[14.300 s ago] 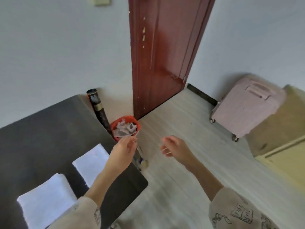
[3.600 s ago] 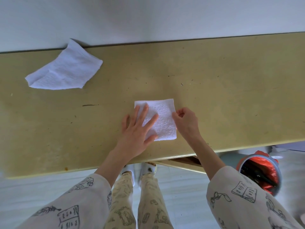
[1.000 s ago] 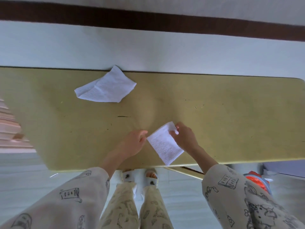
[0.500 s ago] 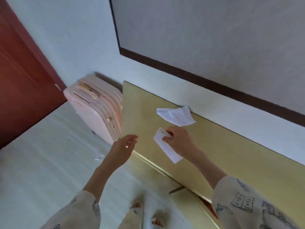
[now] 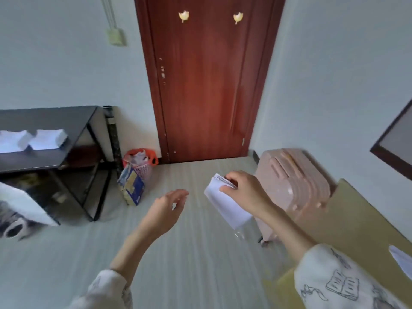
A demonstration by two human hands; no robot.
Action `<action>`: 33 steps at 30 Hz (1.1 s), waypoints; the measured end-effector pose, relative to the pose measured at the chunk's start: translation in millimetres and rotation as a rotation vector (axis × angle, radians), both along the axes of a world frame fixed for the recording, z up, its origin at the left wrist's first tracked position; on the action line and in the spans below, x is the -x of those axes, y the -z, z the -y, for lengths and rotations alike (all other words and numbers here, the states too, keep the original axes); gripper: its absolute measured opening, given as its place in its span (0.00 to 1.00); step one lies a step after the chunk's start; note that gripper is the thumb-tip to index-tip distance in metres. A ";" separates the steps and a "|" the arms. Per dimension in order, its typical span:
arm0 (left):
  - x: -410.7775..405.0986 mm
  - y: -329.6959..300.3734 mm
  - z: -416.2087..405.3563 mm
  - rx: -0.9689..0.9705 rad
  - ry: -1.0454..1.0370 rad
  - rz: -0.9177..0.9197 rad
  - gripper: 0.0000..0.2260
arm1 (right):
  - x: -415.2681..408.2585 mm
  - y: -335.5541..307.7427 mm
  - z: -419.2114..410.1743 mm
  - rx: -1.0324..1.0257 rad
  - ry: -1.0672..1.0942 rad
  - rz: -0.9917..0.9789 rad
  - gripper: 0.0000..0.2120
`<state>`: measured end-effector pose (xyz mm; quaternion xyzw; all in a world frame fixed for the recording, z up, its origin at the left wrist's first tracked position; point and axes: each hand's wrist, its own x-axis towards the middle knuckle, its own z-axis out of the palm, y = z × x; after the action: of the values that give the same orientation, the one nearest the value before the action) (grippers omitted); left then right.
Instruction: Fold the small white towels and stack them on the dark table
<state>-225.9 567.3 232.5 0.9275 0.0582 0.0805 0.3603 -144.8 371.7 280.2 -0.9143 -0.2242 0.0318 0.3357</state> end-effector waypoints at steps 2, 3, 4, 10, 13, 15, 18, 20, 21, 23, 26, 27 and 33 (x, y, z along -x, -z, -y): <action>25.2 -3.6 -71.0 -0.020 -0.079 -0.009 0.12 | 6.6 -2.3 -73.0 -0.016 -0.075 -0.005 0.14; 36.1 -5.2 -103.8 -0.039 -0.110 -0.008 0.12 | 9.8 -3.0 -107.2 -0.018 -0.114 -0.014 0.15; 44.7 -5.4 -132.3 -0.049 -0.141 -0.011 0.11 | 13.2 -3.7 -135.9 -0.018 -0.154 -0.015 0.15; 89.0 -12.6 -294.3 0.021 -0.380 -0.008 0.12 | 22.6 -0.2 -320.4 -0.042 -0.388 -0.054 0.08; 90.8 -13.1 -356.1 0.042 -0.456 0.016 0.12 | 15.7 2.7 -397.4 -0.032 -0.479 -0.071 0.08; 86.3 -11.8 -393.4 0.060 -0.508 0.025 0.12 | 7.5 5.5 -444.2 -0.026 -0.544 -0.075 0.08; 72.9 -6.7 -449.0 0.100 -0.556 0.020 0.13 | -12.1 10.3 -514.7 -0.003 -0.637 -0.077 0.09; 56.8 -5.4 -489.2 0.127 -0.574 0.010 0.13 | -30.9 11.6 -561.3 -0.004 -0.700 -0.086 0.09; 47.2 -5.7 -509.5 0.139 -0.584 0.008 0.14 | -41.1 11.4 -584.5 -0.010 -0.727 -0.093 0.09; 25.2 -10.0 -550.8 0.177 -0.593 0.017 0.16 | -63.6 9.1 -630.6 -0.020 -0.773 -0.108 0.08; -4.5 -17.5 -603.6 0.233 -0.597 -0.008 0.18 | -94.7 4.8 -691.8 0.002 -0.833 -0.134 0.06; -14.4 -19.6 -622.9 0.239 -0.586 -0.009 0.19 | -106.1 3.0 -713.9 0.011 -0.849 -0.151 0.05; -61.4 -12.7 -727.6 0.301 -0.549 -0.035 0.17 | -150.0 4.6 -819.8 0.022 -0.900 -0.200 0.15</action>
<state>-164.5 1294.9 245.1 0.8146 0.3237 0.1494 0.4575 5.2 1191.5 275.6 -0.7219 -0.5652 0.2649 0.2988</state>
